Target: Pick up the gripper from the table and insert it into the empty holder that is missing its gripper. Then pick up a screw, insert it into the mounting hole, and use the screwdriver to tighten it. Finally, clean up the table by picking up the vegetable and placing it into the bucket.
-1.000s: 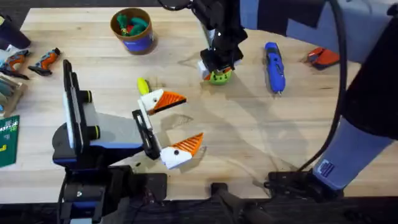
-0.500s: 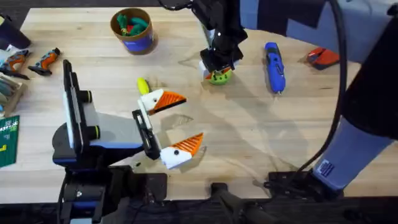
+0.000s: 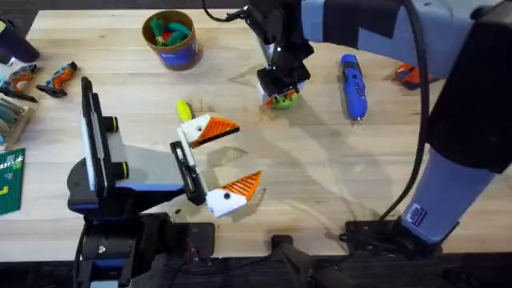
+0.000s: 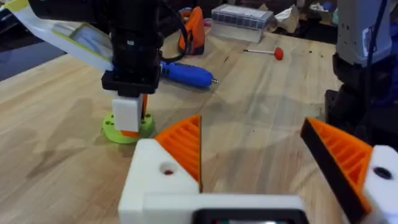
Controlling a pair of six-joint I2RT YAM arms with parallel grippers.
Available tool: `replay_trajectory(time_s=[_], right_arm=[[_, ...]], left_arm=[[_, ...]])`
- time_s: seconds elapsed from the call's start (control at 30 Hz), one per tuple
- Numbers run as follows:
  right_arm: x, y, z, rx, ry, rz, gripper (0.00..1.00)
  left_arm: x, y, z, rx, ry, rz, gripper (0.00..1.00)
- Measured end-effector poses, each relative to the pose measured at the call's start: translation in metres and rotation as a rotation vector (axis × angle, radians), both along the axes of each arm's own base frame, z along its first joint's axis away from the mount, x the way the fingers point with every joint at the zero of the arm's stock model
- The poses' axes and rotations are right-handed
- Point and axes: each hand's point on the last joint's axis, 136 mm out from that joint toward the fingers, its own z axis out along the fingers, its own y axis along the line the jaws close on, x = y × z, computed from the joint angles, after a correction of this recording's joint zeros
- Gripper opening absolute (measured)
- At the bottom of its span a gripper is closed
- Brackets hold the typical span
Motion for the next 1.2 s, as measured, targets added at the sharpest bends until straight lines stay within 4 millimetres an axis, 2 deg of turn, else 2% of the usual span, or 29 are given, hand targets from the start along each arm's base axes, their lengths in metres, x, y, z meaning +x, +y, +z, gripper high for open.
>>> replay_trajectory(time_s=[0.37,0.53,0.67,0.83,1.2], right_arm=[[0.0020,0.0014,0.0004,0.006,-0.008,0.000,0.267],[0.0021,0.0018,0.0003,0.007,-0.009,0.000,0.189],[0.0022,0.0020,0.0004,0.007,-0.010,0.001,0.071],[0.0024,0.0021,0.0005,0.008,-0.011,-0.002,0.010],[0.0029,0.0024,0.0005,0.009,-0.013,-0.003,0.007]], left_arm=[[0.0000,0.0000,0.0000,0.000,0.000,0.000,0.985],[0.0000,0.0000,0.0000,0.000,0.000,0.000,0.985],[0.0000,0.0000,0.0000,0.000,0.000,0.000,0.985],[0.0000,0.0000,0.0000,0.000,0.000,0.000,0.985],[0.0000,0.0000,0.0000,0.000,0.000,0.000,0.985]])
